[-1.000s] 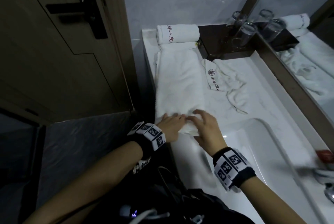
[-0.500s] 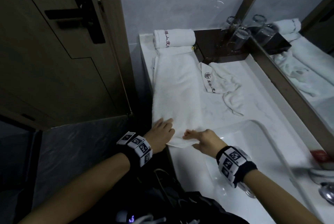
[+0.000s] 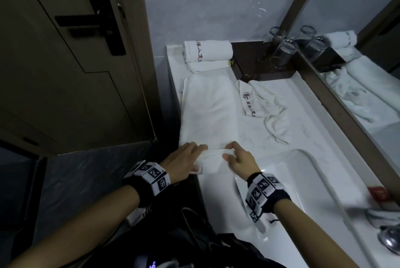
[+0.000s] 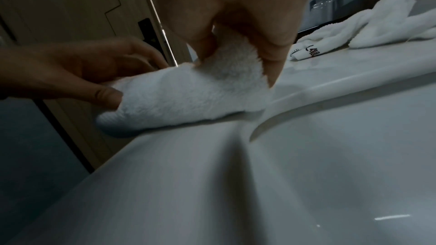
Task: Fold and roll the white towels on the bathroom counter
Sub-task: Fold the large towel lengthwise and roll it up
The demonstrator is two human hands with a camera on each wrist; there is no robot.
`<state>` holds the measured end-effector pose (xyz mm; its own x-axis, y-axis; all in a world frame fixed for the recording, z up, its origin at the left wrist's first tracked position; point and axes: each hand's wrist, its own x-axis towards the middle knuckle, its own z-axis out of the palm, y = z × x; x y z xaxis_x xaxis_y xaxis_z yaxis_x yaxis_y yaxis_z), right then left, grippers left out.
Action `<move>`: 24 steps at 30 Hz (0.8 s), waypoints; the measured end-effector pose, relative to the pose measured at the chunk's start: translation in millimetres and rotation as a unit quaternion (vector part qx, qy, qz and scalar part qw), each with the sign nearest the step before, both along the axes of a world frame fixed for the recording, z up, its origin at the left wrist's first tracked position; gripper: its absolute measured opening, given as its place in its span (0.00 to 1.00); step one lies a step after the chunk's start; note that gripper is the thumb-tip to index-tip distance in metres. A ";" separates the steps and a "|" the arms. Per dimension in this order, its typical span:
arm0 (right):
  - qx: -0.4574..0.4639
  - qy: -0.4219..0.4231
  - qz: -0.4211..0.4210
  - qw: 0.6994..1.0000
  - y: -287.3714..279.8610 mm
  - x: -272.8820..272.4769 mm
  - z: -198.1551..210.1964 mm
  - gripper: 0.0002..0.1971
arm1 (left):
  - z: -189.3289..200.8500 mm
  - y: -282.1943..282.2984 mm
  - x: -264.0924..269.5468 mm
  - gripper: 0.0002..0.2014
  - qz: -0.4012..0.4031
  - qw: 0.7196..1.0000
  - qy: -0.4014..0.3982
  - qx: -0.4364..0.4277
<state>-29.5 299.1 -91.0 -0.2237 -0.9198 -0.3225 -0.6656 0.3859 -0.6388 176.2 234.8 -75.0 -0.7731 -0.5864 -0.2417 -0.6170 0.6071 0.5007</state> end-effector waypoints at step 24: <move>-0.099 0.162 0.157 0.969 17.6 -7.1 0.2 0.30 | -3.3 -21.4 -4.5 0.22 0.038 0.995 0.066 0.064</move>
<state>-36.6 316.7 -90.8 0.0175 -0.9957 -0.0915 -0.9087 0.0223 -0.4168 171.7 213.4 -78.3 -0.7580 -0.6148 -0.2177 -0.5825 0.4880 0.6501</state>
